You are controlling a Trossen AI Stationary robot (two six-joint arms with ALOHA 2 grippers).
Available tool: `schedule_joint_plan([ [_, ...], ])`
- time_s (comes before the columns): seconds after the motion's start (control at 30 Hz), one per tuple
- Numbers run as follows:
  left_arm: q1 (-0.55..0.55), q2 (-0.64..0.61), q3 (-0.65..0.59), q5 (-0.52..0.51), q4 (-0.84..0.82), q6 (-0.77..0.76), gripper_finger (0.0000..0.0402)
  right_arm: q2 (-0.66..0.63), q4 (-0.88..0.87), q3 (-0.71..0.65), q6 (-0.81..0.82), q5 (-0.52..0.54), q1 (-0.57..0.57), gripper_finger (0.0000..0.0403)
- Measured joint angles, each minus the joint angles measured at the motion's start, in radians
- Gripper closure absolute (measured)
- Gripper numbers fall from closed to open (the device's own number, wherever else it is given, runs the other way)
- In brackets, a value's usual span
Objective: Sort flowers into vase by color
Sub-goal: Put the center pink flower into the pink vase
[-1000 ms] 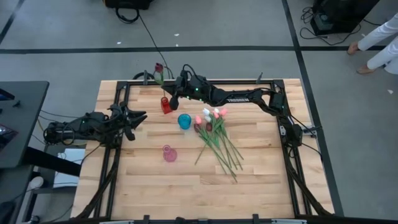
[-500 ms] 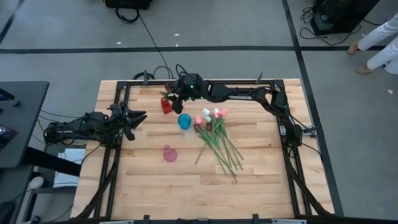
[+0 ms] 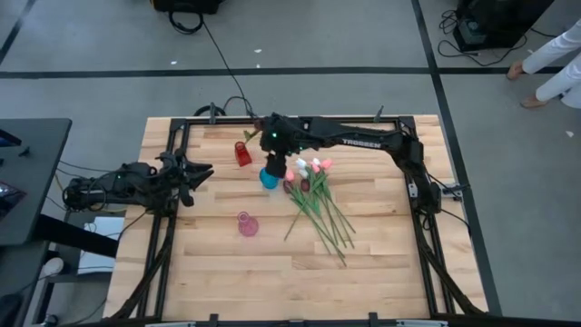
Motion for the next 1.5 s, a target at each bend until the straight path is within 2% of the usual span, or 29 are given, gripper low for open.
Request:
schedule_joint_plan([
  [0.23, 0.000, 0.000, 0.035, 0.070, -0.009, 0.057, 0.0295, -0.097, -0.165, 0.003, 0.179, 0.186, 0.090, 0.0179],
  [0.43, 0.000, 0.000, 0.040, 0.114, 0.008, 0.086, 0.0295, -0.095, -0.333, 0.003, 0.564, 0.305, 0.198, 0.0181],
  [0.6, 0.000, 0.000, 0.040, 0.118, 0.009, 0.078, 0.0295, -0.095, -0.384, -0.110, 0.921, 0.304, 0.259, 0.0195],
  [0.77, 0.000, 0.000, 0.040, 0.125, 0.011, 0.063, 0.0295, -0.094, -0.371, -0.258, 1.150, 0.244, 0.280, 0.0212],
  [0.87, 0.000, 0.000, 0.040, 0.130, 0.011, 0.051, 0.0295, -0.092, -0.305, -0.335, 1.260, 0.218, 0.284, 0.0218],
  [1.13, 0.000, 0.000, 0.040, 0.177, 0.009, 0.018, 0.0295, -0.092, -0.089, -0.454, 1.402, 0.181, 0.282, 0.0222],
  [1.5, 0.000, 0.000, 0.040, 0.197, -0.021, 0.017, 0.0295, -0.093, -0.052, -0.539, 1.477, 0.189, 0.263, 0.0223],
])
